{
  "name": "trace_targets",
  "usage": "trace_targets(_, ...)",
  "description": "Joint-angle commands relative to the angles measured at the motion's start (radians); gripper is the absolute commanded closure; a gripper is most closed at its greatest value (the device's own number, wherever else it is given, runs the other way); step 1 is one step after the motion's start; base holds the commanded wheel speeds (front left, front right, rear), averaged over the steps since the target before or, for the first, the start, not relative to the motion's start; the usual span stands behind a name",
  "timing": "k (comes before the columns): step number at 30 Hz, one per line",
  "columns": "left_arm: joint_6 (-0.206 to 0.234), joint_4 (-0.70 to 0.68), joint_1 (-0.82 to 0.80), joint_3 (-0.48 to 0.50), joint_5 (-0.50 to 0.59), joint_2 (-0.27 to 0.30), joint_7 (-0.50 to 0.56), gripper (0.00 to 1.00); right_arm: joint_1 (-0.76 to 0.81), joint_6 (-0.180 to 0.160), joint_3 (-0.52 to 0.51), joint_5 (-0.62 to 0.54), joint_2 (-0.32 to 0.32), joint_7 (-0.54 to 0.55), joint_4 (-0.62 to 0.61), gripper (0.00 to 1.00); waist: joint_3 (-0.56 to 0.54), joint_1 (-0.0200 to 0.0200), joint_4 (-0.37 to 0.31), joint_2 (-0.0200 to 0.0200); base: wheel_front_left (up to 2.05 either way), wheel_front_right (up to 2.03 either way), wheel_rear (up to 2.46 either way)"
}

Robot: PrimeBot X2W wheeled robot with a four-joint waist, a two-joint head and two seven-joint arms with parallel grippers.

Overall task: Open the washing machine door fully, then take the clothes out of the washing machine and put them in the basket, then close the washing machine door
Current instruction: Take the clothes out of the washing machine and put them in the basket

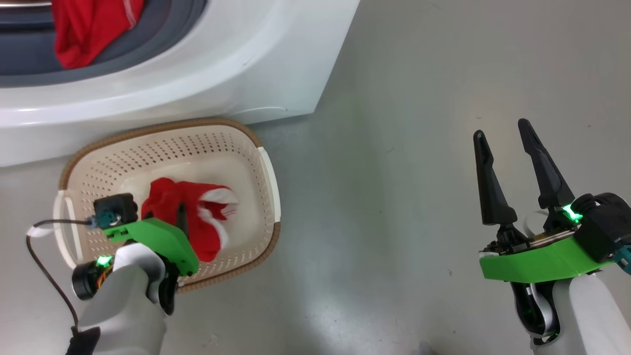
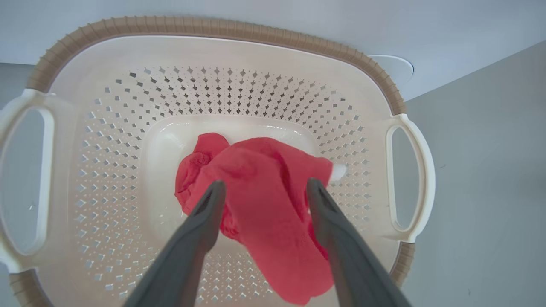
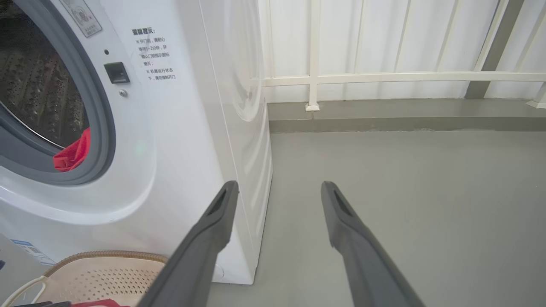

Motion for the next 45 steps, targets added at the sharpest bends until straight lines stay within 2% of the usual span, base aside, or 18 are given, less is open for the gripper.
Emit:
trace_targets(1,-0.009,-0.008,0.026,0.021,-0.009,0.026,-0.013,0.00,0.011,0.005,0.025,0.010,-0.008,-0.006,-0.019,0.00,-0.011,0.0000,0.007,-0.0001,0.00,0.00,0.00)
trace_targets(7,-0.034,-0.026,0.048,0.017,-0.015,0.018,-0.081,0.00,0.029,0.005,0.025,0.007,-0.008,-0.006,-0.013,0.00,-0.056,0.0000,0.023,-0.0001,0.00,0.00,0.00)
trace_targets(13,-0.041,-0.097,0.100,0.021,-0.011,0.012,-0.108,0.00,0.050,0.005,0.026,0.003,-0.008,-0.006,-0.003,0.00,-0.109,0.0000,0.042,-0.0001,0.00,0.00,0.00)
trace_targets(21,-0.026,-0.384,0.229,0.092,0.029,0.014,-0.109,0.00,0.070,0.005,0.015,-0.003,-0.008,-0.006,0.020,0.00,-0.173,0.0000,0.066,-0.0001,0.00,0.00,0.00)
trace_targets(22,-0.019,-0.476,0.262,0.112,0.054,0.012,-0.109,0.00,0.069,0.005,0.012,-0.006,-0.008,-0.006,0.027,0.00,-0.185,0.0000,0.070,-0.0001,0.00,0.00,0.00)
trace_targets(28,-0.027,-0.739,0.364,0.142,0.137,0.005,-0.109,0.00,0.062,0.005,-0.005,-0.027,-0.008,-0.006,0.047,0.00,-0.223,0.0000,0.084,-0.0001,0.00,0.00,0.00)
trace_targets(29,-0.027,-0.739,0.364,0.142,0.137,0.005,-0.109,0.00,0.062,0.005,-0.005,-0.027,-0.008,-0.006,0.047,0.00,-0.223,0.0000,0.084,-0.0001,0.00,0.00,0.00)
trace_targets(34,-0.037,-0.906,0.433,0.146,0.168,0.001,-0.109,0.00,0.066,0.005,-0.014,-0.036,-0.008,-0.006,0.057,0.00,-0.253,0.0000,0.090,-0.0001,0.00,0.00,0.00)
trace_targets(45,0.013,-1.157,0.554,0.133,0.156,0.000,-0.109,0.00,0.089,0.005,-0.046,-0.079,-0.008,-0.006,0.031,0.00,-0.324,0.0000,0.096,-0.0001,0.00,0.00,0.00)
